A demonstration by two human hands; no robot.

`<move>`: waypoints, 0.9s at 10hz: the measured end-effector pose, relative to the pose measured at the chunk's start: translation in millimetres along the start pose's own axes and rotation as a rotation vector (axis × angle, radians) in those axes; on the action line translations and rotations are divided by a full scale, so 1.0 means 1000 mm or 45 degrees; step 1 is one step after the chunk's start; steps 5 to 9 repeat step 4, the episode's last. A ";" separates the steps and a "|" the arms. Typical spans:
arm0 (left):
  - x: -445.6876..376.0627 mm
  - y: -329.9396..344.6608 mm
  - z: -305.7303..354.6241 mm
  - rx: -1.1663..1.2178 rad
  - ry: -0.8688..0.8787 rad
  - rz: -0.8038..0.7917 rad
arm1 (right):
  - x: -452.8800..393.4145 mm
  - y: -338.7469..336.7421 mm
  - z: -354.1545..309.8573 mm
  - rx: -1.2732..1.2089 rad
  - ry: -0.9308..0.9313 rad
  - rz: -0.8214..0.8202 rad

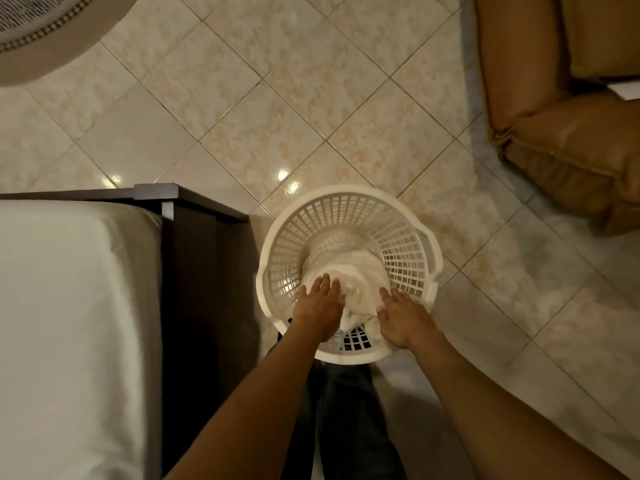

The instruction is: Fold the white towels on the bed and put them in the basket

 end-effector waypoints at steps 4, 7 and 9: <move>0.141 -0.093 0.015 0.123 -0.109 0.111 | 0.149 -0.094 -0.032 -0.135 0.005 0.196; 0.141 -0.093 0.015 0.123 -0.109 0.111 | 0.149 -0.094 -0.032 -0.135 0.005 0.196; 0.141 -0.093 0.015 0.123 -0.109 0.111 | 0.149 -0.094 -0.032 -0.135 0.005 0.196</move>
Point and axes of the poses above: each hand's wrist, its own x-axis away from the middle knuckle, its own y-axis out of the palm, z = x × y, the point moved 10 cm from there along -x, towards the middle knuckle, and after that the axes turned 4 degrees about -x, right-handed, at the moved point
